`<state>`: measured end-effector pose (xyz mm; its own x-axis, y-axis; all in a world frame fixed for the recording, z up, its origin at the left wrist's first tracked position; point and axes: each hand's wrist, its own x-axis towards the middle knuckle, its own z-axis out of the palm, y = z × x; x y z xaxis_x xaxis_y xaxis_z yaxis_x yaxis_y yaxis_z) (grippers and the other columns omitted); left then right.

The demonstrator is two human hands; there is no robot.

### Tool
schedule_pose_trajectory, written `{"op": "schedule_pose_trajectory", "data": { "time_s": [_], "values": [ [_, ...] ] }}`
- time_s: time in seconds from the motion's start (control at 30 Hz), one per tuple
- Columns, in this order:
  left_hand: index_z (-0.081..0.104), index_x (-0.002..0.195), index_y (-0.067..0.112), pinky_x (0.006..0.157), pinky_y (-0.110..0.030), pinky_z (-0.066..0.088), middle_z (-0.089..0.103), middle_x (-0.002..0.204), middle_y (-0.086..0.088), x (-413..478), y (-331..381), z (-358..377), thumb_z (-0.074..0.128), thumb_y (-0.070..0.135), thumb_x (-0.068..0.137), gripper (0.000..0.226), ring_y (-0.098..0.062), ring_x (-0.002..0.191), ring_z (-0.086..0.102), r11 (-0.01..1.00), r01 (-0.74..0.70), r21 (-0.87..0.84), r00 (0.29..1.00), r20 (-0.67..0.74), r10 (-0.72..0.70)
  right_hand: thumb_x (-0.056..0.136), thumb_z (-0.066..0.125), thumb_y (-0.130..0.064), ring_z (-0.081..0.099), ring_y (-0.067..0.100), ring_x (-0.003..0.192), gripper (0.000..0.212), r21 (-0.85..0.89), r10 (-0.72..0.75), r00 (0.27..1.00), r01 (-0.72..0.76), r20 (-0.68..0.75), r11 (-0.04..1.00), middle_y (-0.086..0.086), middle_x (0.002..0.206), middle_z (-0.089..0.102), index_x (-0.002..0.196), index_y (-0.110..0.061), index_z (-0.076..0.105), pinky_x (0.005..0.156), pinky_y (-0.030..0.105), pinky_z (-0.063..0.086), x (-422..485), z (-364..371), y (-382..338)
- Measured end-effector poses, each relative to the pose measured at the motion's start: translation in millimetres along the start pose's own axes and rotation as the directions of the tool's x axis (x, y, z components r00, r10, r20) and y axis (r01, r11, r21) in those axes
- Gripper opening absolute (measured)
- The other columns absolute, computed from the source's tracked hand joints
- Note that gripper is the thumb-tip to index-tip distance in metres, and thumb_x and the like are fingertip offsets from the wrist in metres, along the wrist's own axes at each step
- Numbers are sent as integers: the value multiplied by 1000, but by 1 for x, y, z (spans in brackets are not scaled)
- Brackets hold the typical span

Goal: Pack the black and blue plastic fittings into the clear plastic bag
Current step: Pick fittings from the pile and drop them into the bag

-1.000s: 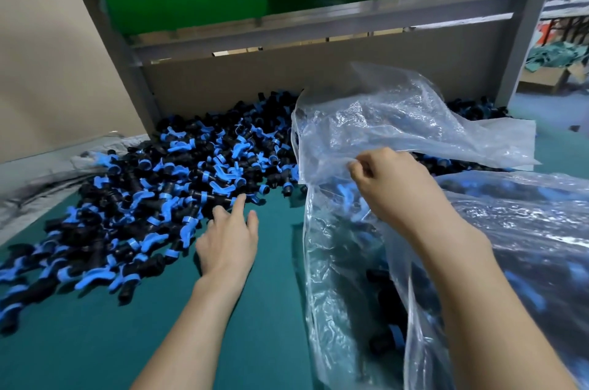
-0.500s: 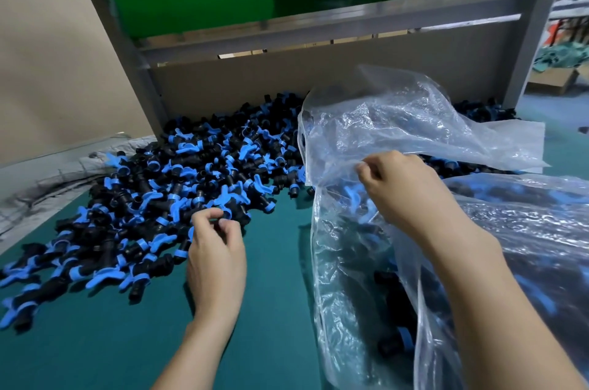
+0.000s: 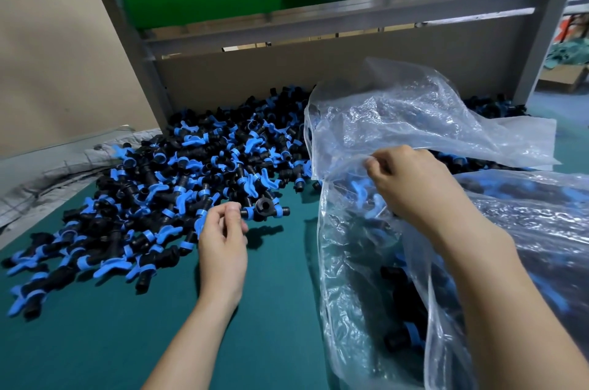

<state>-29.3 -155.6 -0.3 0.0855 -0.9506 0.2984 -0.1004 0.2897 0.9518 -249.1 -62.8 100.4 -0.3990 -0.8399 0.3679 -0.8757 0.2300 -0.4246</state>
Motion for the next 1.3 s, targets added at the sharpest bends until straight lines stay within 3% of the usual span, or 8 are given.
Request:
{"op": "schedule_pose_trajectory", "data": {
  "time_s": [0.2,0.57,0.87,0.97,1.03,1.13,1.2,1.3],
  "values": [
    [59,104,22,58,-28,38,55,76,2,1,-2,1,43,26,104,17,-14,63,47,1000,10,-15,1000,-3,-10,101,42,-26,57,38,70,36,-7,7,1000,-7,7,1000,16,67,57,73,-4,50,60,38,44,0,0,0],
    [59,100,28,57,-28,39,60,80,1,0,1,-1,40,23,105,20,-11,61,48,997,38,-74,999,17,-37,101,42,-24,57,38,69,36,-6,15,1000,-15,11,1000,16,65,56,72,-4,49,62,39,47,-1,-1,-3],
    [56,103,25,51,-16,43,63,83,7,-1,3,1,45,12,101,18,-1,60,53,995,20,-99,999,52,-15,102,41,-26,58,37,69,36,5,15,1000,-15,13,1000,16,67,58,75,-3,53,66,41,51,-2,-2,-3],
    [57,101,30,58,-24,46,63,79,17,-1,0,2,51,13,100,18,-3,69,56,998,-3,-57,998,68,7,102,41,-25,57,38,69,37,7,14,1000,-14,11,1000,16,67,58,75,-3,52,65,42,51,-2,-3,-3],
    [60,97,35,61,-26,47,64,86,13,-1,-2,2,55,15,99,21,-8,73,56,1000,-17,4,998,60,17,102,41,-25,57,38,69,37,9,15,1000,-15,12,1000,16,67,57,74,-3,52,65,42,51,-2,-3,-3],
    [63,92,39,47,-17,36,63,84,7,-1,-5,1,57,15,97,25,-7,54,41,998,-29,53,999,36,28,102,40,-26,57,37,71,37,8,18,1000,-18,17,1000,16,68,58,75,-4,53,66,42,51,-2,-4,-4],
    [64,92,37,42,-19,29,60,76,4,-2,-5,1,57,14,97,25,-6,46,30,996,-46,72,998,42,43,102,40,-27,57,38,72,37,2,21,1000,-22,14,1000,16,69,58,75,-5,52,66,42,50,-2,-3,-4],
    [63,93,36,48,-19,35,62,79,4,-2,-3,2,56,14,97,24,-6,52,39,995,-67,74,997,41,64,102,40,-27,56,38,71,37,0,21,1000,-21,10,1000,16,68,57,75,-4,51,66,41,50,-3,-3,-4]
  ]
}}
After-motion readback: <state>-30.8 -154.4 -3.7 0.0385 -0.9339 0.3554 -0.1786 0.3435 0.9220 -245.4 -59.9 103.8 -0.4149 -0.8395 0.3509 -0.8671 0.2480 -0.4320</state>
